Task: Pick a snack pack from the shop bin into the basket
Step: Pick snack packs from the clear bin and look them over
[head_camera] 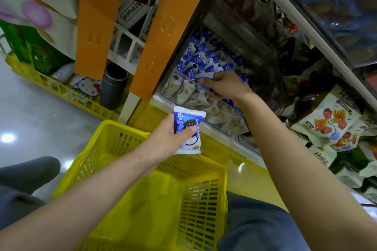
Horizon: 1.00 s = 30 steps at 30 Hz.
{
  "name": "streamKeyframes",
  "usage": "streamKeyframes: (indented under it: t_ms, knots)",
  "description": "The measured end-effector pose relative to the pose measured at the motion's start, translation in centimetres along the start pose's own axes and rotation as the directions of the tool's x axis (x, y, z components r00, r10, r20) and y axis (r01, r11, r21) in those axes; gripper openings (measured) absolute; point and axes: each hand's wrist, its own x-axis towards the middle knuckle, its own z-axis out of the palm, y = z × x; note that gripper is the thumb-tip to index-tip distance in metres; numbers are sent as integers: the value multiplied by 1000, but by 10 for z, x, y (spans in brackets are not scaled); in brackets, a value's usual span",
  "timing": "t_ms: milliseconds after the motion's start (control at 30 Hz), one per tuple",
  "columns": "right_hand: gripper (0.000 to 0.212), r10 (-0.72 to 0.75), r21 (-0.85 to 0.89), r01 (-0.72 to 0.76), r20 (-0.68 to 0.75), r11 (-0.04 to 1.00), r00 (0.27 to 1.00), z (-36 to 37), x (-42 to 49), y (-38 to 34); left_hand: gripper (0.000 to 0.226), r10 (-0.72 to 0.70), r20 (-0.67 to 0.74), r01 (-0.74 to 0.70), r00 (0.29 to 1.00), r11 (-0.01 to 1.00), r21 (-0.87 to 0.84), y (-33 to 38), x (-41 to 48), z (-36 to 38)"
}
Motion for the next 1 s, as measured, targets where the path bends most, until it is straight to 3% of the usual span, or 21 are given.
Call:
streamKeyframes:
  t_ms: [100, 200, 300, 400, 500, 567, 667, 733, 833, 900, 933, 1000]
  knots:
    - [34, -16, 196, 20, -21, 980, 1000, 7, 1, -3, 23, -11, -5, 11, 1000, 1000, -9, 0, 0, 1]
    - [20, -13, 288, 3, 34, 958, 999, 7, 0, -1, 21, -21, -10, 21, 1000, 999, -27, -1, 1, 0]
    - [15, -29, 295, 5, 79, 956, 996, 4, -3, 5, 23, -27, -11, 27, 1000, 999, -26, -2, 1, 1]
    - [29, -65, 240, 43, 84, 970, 994, 6, -3, 4, 25, -25, -15, 24, 1000, 999, -30, -5, 1, 2]
    - [18, -58, 152, 56, 13, 987, 998, 11, 4, 0, 23, -34, -35, 32, 999, 999, -34, -6, 1, 1]
    - [13, -32, 227, 32, -1, 973, 999, 13, 5, -1, 24, -44, -51, 42, 998, 998, -36, -7, 3, 0]
    - [28, -10, 340, 14, -14, 940, 1000, 12, -3, 1, 26, -57, -72, 55, 996, 998, -31, -8, 4, 0]
    - [25, -91, 238, 132, -173, 962, 981, 13, -15, 5, 25, -68, -75, 65, 995, 997, -37, -8, 4, 1]
    - [9, -354, 99, 457, -498, 884, 792, 19, -51, 8, 17, -107, -76, 101, 991, 992, -80, -8, 4, 2]
    - [10, -441, 54, 557, -549, 829, 710, 29, -77, 14, 12, -137, -70, 127, 988, 984, -128, -7, 4, 3]
    - [10, -458, 50, 564, -528, 824, 715, 36, -88, 19, 11, -139, -68, 128, 988, 982, -136, -7, 4, 3]
    - [14, -414, 82, 493, -437, 866, 799, 53, -105, 28, 12, -125, -67, 116, 990, 986, -121, -7, 3, 5]
